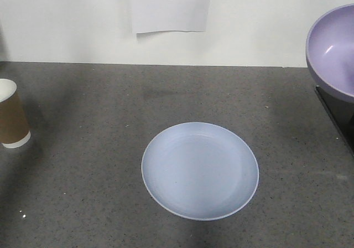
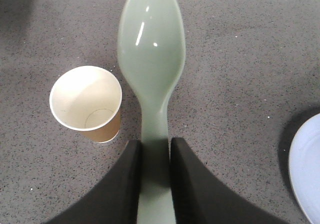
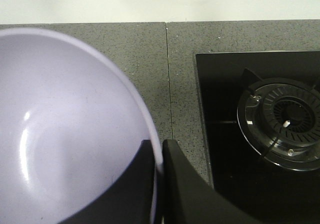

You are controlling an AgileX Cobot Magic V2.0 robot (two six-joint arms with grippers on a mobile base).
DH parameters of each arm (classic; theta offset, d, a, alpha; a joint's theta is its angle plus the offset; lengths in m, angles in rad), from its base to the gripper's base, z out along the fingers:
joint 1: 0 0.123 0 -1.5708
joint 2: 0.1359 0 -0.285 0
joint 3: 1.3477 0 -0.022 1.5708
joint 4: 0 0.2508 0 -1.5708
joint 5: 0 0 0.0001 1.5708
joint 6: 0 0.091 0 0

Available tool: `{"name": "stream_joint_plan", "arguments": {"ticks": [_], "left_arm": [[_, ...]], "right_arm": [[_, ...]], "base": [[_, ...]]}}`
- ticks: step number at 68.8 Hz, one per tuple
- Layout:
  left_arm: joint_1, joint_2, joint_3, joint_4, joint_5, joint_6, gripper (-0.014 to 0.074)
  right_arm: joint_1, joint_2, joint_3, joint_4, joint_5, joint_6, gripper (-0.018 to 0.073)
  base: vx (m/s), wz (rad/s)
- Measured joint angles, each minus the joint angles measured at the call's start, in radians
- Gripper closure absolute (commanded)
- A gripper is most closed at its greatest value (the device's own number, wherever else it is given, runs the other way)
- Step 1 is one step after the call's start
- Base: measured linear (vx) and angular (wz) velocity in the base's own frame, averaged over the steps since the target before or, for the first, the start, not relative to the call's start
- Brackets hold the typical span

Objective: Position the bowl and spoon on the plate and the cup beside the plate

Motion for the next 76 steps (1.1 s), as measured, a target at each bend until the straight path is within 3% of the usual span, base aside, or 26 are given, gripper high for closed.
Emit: {"name": "stream_joint_plan", "arguments": {"ticks": [76], "left_arm": [[0.000, 0.000, 0.000, 0.000, 0.000, 0.000, 0.0603]], "right_arm": [[0.000, 0.000, 0.000, 0.000, 0.000, 0.000, 0.0566]], "base": [[0.00, 0.01]]}}
